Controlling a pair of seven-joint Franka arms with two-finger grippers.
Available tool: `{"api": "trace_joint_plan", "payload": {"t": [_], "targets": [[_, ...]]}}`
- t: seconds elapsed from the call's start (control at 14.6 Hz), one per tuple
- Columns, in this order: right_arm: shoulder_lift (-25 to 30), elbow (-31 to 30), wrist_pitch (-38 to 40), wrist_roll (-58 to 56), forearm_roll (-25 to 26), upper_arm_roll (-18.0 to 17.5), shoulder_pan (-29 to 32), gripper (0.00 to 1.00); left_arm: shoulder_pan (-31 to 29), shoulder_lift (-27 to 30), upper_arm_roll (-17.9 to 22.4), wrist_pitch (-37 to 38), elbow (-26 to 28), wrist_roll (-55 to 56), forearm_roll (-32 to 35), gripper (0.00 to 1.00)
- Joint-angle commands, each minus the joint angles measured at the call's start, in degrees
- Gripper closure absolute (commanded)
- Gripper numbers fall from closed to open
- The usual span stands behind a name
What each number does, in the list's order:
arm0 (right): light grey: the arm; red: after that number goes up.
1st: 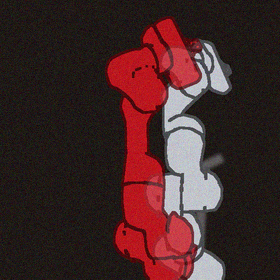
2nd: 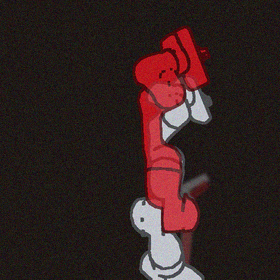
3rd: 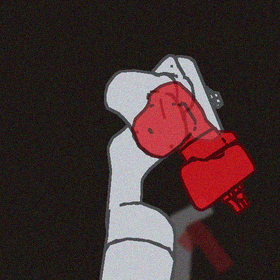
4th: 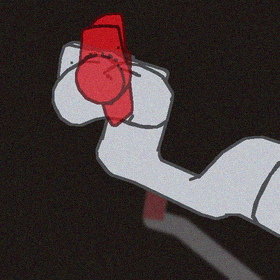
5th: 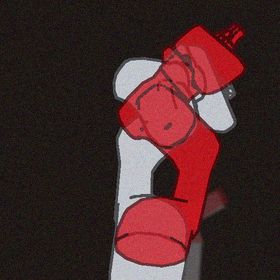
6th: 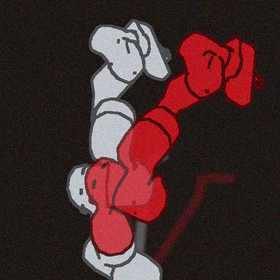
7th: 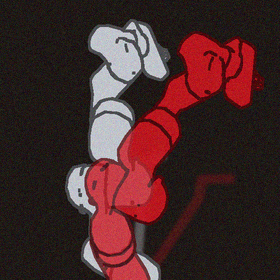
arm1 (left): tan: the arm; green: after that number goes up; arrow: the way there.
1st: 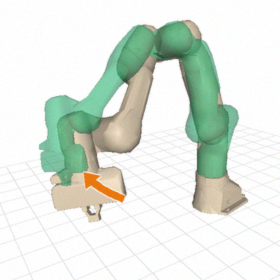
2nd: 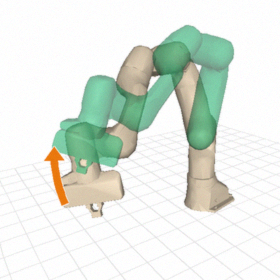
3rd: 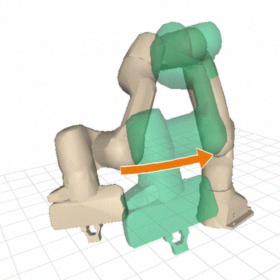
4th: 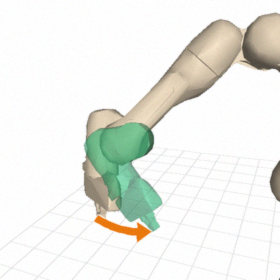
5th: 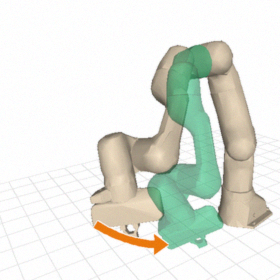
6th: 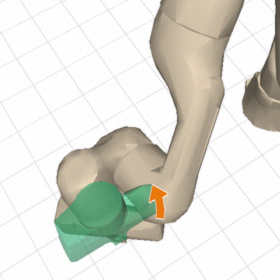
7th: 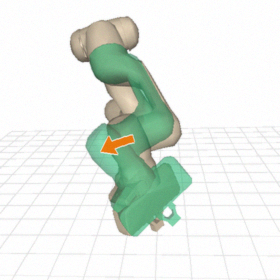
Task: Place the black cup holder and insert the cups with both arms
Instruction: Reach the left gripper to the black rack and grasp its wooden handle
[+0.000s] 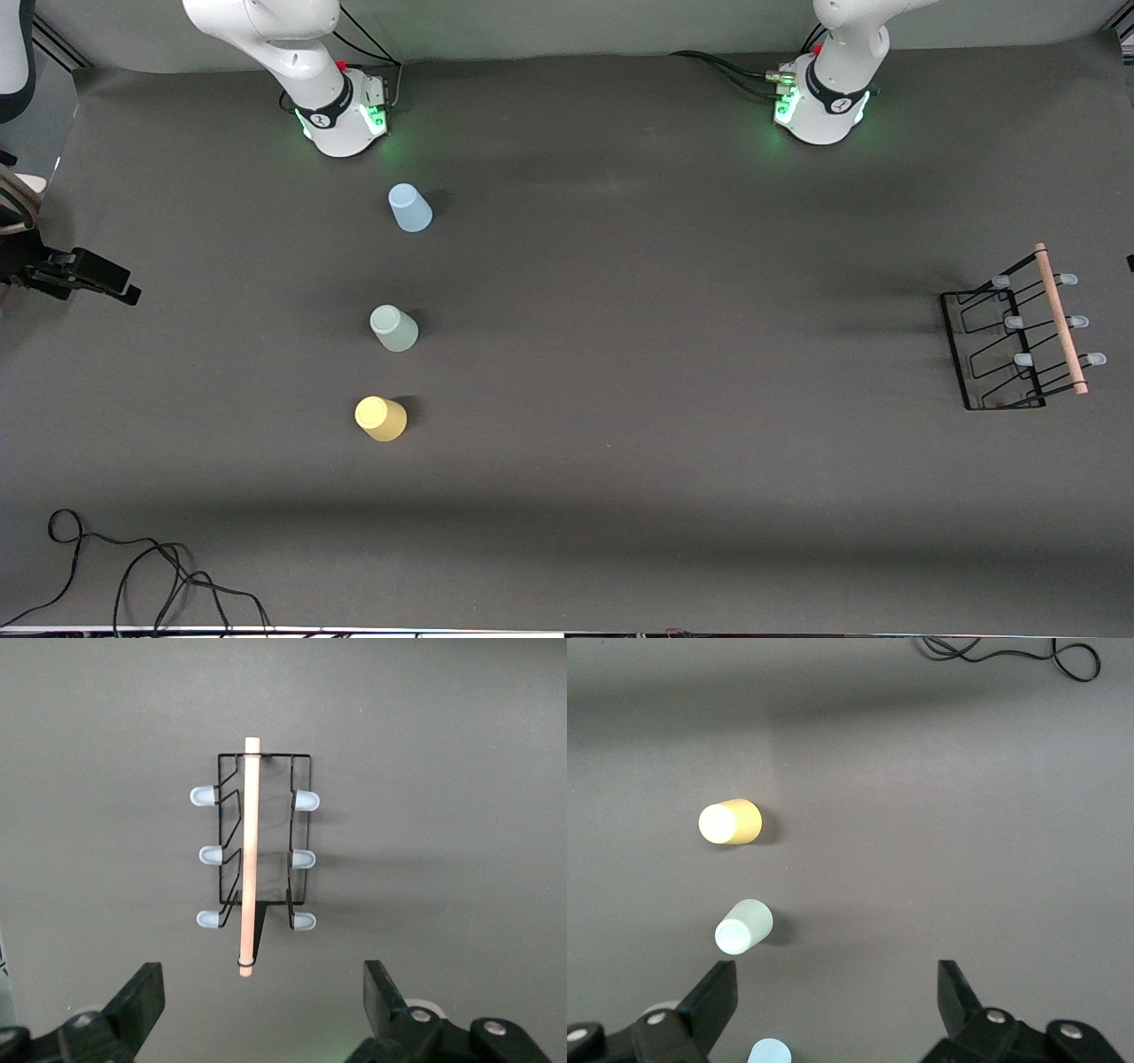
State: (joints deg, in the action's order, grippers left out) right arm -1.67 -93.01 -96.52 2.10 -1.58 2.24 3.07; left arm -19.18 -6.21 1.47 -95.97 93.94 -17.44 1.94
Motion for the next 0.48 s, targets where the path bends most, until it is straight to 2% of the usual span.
{"api": "trace_joint_plan", "payload": {"t": [0.0, 0.41], "targets": [[-0.8, 1.3, 0.9, 0.2, 0.7, -0.2, 0.6, 0.0, -0.8, 3.1, -0.4, -6.5, 8.5, -1.5, 1.0, 0.0], [-1.4, 1.4, 0.9, -0.4, 0.7, -0.3, 0.0, 0.0, -3.9, 1.3, -0.2, -21.5, 19.9, -5.5, 0.9, 0.0]]}}
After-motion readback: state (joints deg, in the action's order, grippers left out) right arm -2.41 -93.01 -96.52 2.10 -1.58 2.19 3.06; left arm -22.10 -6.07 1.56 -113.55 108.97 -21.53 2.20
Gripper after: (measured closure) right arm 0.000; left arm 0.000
